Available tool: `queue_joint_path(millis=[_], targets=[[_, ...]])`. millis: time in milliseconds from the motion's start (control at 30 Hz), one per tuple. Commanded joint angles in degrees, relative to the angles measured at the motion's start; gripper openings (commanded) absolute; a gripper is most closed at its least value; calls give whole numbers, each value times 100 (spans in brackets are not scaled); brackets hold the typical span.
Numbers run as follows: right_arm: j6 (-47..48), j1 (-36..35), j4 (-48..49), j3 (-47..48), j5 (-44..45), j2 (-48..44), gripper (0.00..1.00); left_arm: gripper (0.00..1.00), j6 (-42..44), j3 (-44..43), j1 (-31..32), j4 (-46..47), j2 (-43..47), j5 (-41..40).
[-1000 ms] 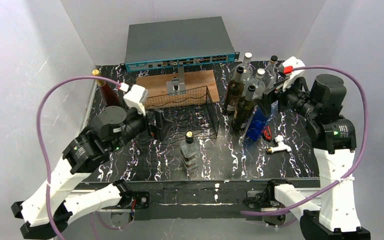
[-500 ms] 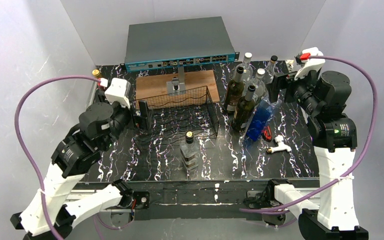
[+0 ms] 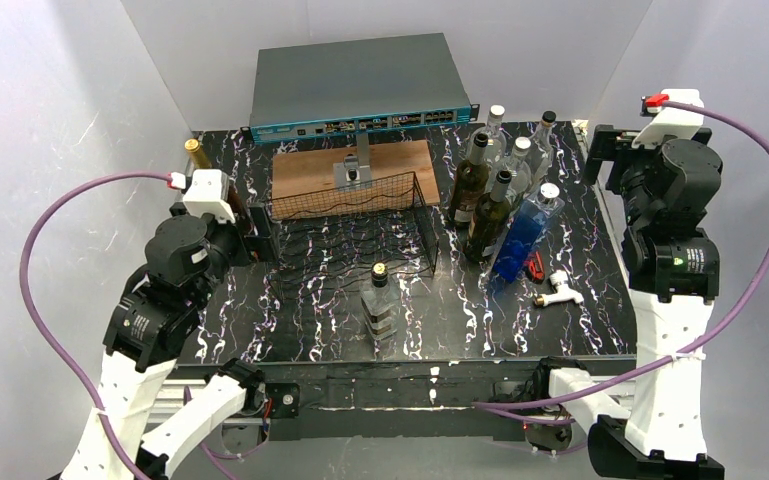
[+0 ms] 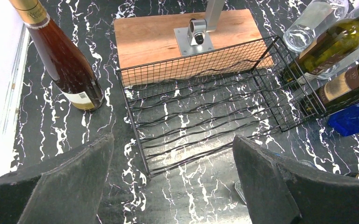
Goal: Take the wine bottle off the wine rack
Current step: Reset both arms
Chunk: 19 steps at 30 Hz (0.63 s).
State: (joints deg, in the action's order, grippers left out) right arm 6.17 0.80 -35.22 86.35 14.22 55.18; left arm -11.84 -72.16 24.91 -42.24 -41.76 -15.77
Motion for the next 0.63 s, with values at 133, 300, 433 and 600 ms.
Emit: queue_joint_path(millis=[133, 300, 433, 600], targets=[[111, 171, 468, -131, 344, -205, 98, 98, -87, 137, -27, -12, 132, 26], [138, 225, 535, -169, 549, -219, 98, 98, -67, 117, -30, -56, 243, -205], [104, 236, 549, -155, 492, -163, 98, 98, -15, 83, -25, -65, 235, -292], [215, 245, 492, -170, 342, -115, 98, 98, 3, 91, -29, 18, 155, -244]])
